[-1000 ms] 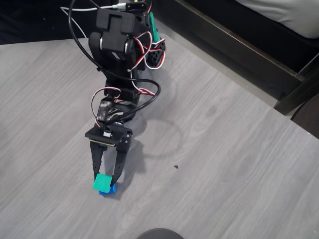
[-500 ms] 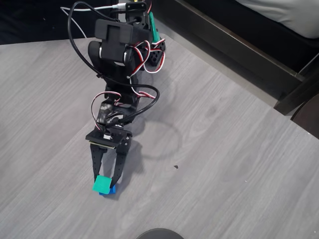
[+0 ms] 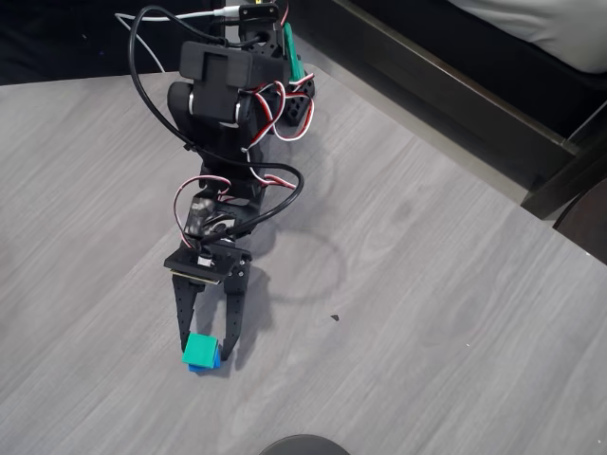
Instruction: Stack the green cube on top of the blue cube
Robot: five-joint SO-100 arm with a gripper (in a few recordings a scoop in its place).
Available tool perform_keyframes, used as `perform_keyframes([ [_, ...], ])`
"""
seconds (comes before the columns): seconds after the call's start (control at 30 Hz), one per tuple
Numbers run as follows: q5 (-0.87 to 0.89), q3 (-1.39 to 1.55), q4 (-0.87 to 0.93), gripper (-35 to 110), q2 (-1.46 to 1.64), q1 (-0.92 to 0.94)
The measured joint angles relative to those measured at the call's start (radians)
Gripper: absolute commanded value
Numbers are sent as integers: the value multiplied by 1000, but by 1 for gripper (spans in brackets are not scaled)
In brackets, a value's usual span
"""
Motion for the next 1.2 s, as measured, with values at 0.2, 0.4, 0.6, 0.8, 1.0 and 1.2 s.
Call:
perform_keyframes([
  [0.2,0,32,0,27,17,0],
  [0.4,0,75,0,28,98,0],
  [0.6,0,152,71,29,299,0],
  [0.8,129,244,477,29,719,-2],
  [1.0,532,-86,1431,23,1384,12],
  [1.2,885,-181,2054,7,1514,-41],
])
